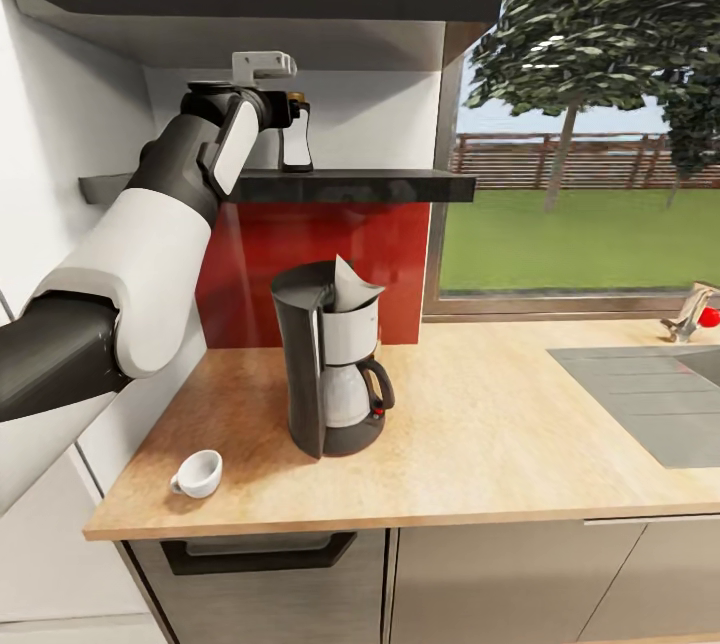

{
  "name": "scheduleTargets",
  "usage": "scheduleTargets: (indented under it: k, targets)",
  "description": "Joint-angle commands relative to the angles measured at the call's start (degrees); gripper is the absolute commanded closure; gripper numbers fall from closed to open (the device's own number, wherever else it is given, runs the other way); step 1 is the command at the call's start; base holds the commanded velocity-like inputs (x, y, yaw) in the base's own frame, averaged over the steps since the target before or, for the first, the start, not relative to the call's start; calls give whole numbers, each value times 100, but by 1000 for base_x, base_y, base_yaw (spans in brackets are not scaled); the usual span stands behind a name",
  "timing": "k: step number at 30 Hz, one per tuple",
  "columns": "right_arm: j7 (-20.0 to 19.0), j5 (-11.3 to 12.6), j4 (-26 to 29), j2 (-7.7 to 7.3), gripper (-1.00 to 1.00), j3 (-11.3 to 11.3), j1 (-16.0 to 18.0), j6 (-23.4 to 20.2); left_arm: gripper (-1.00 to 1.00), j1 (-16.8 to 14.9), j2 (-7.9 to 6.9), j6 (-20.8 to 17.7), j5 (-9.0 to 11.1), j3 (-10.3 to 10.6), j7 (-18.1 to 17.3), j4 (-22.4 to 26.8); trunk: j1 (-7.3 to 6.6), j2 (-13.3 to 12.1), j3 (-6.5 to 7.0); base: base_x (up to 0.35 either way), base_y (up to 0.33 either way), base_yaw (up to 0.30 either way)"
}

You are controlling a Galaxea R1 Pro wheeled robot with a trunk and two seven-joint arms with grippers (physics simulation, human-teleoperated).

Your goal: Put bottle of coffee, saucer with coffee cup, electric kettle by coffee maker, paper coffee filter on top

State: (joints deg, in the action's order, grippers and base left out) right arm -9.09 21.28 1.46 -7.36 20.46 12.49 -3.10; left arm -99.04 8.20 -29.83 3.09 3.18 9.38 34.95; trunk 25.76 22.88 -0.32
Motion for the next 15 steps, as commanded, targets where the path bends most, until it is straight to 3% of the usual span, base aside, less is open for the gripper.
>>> scheduleTargets:
  k: [1, 7, 15]
  targets:
    - [-14, 60, 11, -3, -100, 46, -1, -32, -100, -2, -3, -24, 34, 25, 41, 8, 2, 5, -3, 7, 0, 0]
    - [-14, 60, 12, -3, -100, 46, -1, -33, -100, -2, -3, -23, 34, 25, 39, -8, 2, 5, -3, 31, 0, 0]
    - [-14, 60, 12, -3, -100, 46, -2, -33, -100, -2, -3, -23, 34, 24, 38, 6, 2, 5, -3, 233, 0, 0]
